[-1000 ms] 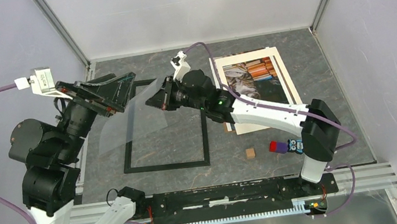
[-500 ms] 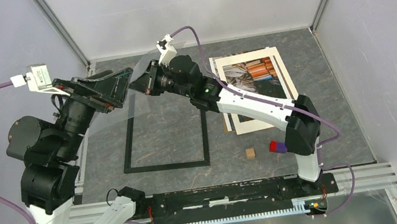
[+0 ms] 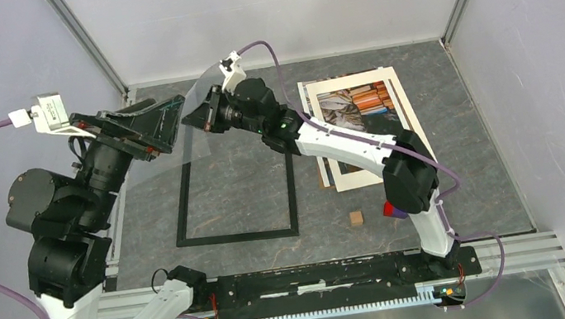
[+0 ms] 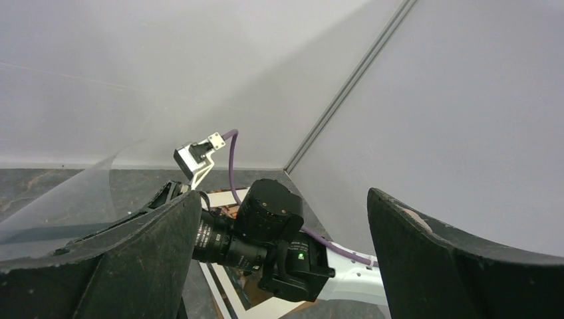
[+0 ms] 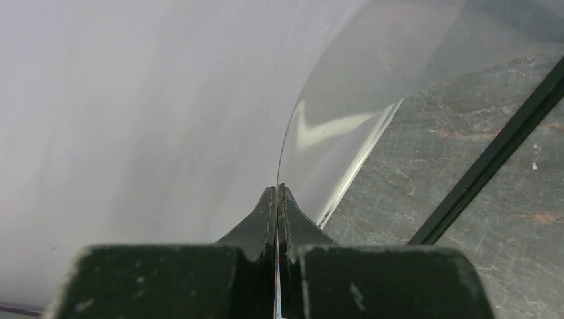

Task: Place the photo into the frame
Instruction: Place the photo frame item in the photo frame.

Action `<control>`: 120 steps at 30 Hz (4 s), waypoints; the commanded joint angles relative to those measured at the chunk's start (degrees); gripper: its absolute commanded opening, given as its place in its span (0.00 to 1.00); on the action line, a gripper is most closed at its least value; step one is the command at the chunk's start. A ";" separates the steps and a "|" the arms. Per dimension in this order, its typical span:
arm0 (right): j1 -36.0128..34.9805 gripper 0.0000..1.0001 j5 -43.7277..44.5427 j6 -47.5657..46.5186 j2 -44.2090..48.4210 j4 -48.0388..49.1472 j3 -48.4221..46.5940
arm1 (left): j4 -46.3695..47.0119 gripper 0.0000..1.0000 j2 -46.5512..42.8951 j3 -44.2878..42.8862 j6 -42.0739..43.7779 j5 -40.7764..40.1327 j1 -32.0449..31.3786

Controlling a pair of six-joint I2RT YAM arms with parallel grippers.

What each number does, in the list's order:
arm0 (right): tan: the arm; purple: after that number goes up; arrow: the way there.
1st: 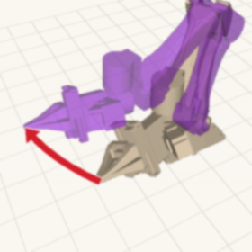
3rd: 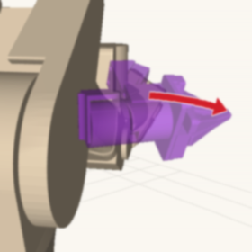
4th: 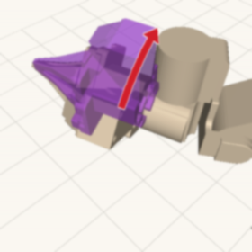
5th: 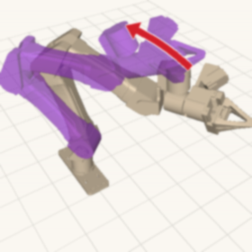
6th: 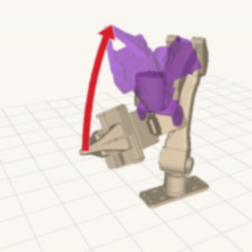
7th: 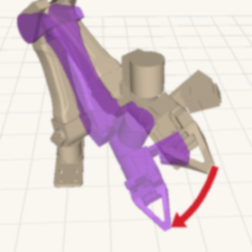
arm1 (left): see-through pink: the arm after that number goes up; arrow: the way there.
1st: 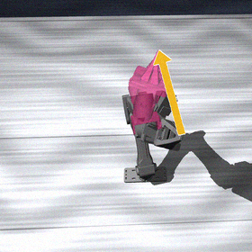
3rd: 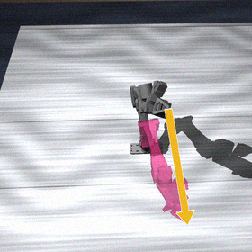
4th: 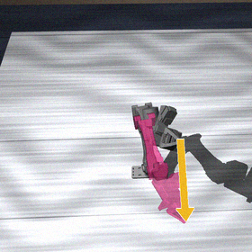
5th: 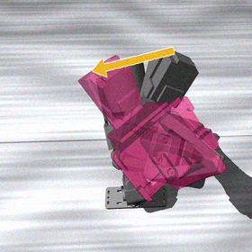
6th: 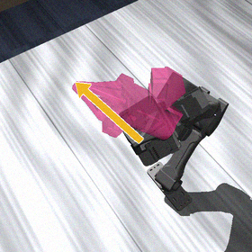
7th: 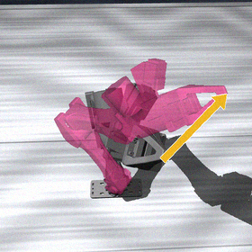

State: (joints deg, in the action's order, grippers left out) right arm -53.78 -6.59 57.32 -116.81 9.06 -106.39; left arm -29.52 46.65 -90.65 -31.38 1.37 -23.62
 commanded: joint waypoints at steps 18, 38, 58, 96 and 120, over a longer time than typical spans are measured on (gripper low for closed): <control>0.87 0.00 3.82 1.79 15.11 33.70 51.55 | 12.66 1.00 2.72 18.03 2.99 -0.92 -1.17; 1.11 0.00 7.85 6.27 12.87 42.73 63.39 | 11.51 1.00 6.04 22.84 5.27 0.90 -1.09; 1.69 0.00 5.01 9.05 10.81 48.14 68.36 | 11.35 1.00 6.18 22.97 4.39 2.32 0.88; 0.93 0.00 6.76 14.97 8.05 51.54 71.32 | 11.62 1.00 6.00 23.09 3.74 3.28 0.94; 5.00 0.30 -2.38 10.21 7.66 42.16 64.99 | 11.98 1.00 6.15 23.42 3.35 3.99 0.86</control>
State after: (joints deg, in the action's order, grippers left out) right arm -50.02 -7.92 67.61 -111.20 52.47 -40.45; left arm -19.57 52.88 -67.09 -29.04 3.84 -22.94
